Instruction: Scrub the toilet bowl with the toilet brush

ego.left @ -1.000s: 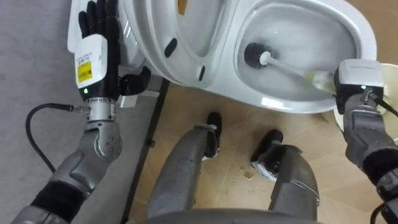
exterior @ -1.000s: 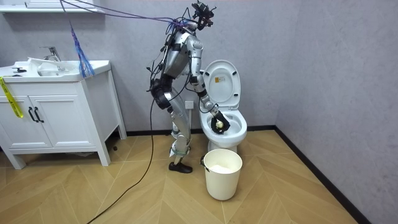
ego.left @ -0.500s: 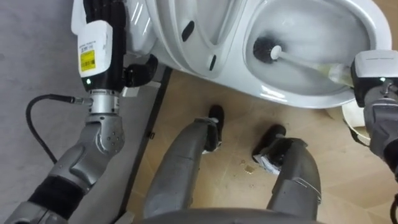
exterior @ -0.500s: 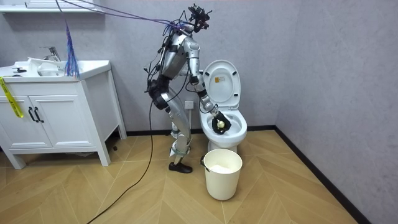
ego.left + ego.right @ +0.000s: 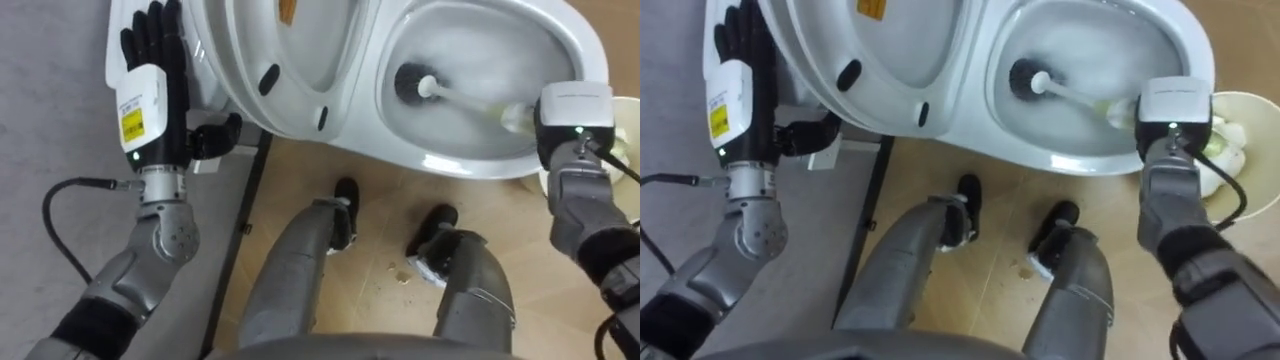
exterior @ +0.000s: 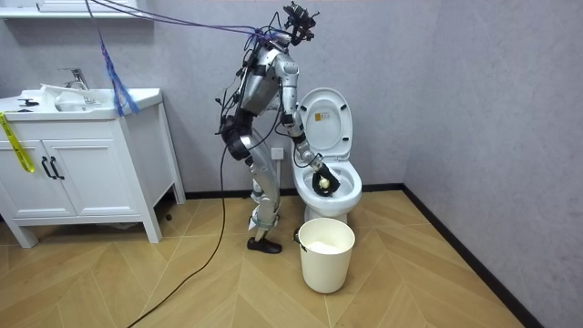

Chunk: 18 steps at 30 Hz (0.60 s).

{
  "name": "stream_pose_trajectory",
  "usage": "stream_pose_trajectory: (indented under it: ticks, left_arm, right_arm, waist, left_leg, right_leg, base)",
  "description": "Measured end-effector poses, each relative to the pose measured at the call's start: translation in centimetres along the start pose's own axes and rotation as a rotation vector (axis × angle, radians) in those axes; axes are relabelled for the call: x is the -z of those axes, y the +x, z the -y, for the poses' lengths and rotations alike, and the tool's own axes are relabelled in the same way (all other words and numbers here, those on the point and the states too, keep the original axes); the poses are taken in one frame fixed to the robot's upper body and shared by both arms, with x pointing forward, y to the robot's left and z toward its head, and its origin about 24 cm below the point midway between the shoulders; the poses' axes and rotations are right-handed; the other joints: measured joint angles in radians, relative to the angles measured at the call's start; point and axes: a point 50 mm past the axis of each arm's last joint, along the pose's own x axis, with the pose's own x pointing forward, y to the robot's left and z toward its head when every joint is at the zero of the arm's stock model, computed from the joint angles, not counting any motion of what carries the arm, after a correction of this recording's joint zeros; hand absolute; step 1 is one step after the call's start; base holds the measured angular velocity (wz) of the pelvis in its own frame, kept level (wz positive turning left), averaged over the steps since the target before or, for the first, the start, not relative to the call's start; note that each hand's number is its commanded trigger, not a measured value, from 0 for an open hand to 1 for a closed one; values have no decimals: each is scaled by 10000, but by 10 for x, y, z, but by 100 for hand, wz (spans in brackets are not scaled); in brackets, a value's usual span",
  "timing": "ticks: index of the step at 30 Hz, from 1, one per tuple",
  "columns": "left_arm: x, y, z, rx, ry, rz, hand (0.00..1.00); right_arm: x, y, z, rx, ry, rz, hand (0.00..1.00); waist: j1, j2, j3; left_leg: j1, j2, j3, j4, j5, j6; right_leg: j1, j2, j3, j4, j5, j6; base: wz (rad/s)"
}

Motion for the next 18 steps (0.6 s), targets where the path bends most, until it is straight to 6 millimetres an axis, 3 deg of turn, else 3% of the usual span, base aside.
stream_pose_trajectory:
  ticks: [3, 6, 8, 11, 14, 17, 18]
  left_arm:
    - [-4, 6, -14, -353, 19, 408, 0]
    - [-13, 13, -23, -766, -182, 712, 0]
    - [-13, 15, -25, -735, 210, 954, 0]
    - [-15, 16, -23, -449, 326, 1048, 0]
    - [-14, 15, -19, -209, 422, 1052, 0]
    - [-16, 13, -12, 29, 291, 947, 0]
    - [-17, 11, -8, 118, 223, 840, 0]
  right_arm:
    - [5, 9, 11, -41, 2033, -445, 100]
    - [10, 14, 15, -60, 3108, -654, 100]
    - [12, 17, 21, 89, 3089, -644, 100]
    - [14, 19, 22, 12, 2630, -685, 100]
    - [12, 18, 18, -400, 2375, -731, 100]
    - [6, 16, 12, -794, 1961, -558, 100]
    - [6, 15, 11, -874, 1687, -577, 100]
  waist:
    - [-206, -545, 71]
    - [-391, -724, 167]
    - [-522, -755, 188]
    - [-562, -738, 177]
    - [-489, -691, 171]
    - [-187, -449, 155]
    - [-85, -205, 130]
  left_leg:
    - [-387, -203, 62, 114, 56, -42]
    - [-674, -330, -84, 437, 73, -50]
    - [-871, -485, -80, 608, 119, 27]
    - [-836, -690, -68, 551, 215, 170]
    - [-706, -665, -55, 597, 216, 215]
    - [-606, -439, -91, 526, 149, 272]
    - [-555, -425, -216, 420, 154, 270]
  right_leg:
    - [-640, -322, 161, 613, -253, -75]
    - [-864, -535, 95, 1029, -386, -115]
    - [-1096, -737, 164, 1319, -449, -86]
    - [-1126, -985, 173, 1421, -452, -8]
    - [-933, -926, 187, 1306, -328, 79]
    - [-677, -588, 145, 885, -128, 209]
    - [-503, -570, -77, 652, -1, 205]
  base:
    - [21]
    - [21]
    - [19]
    - [9]
    - [-6]
    - [-25]
    - [-11]
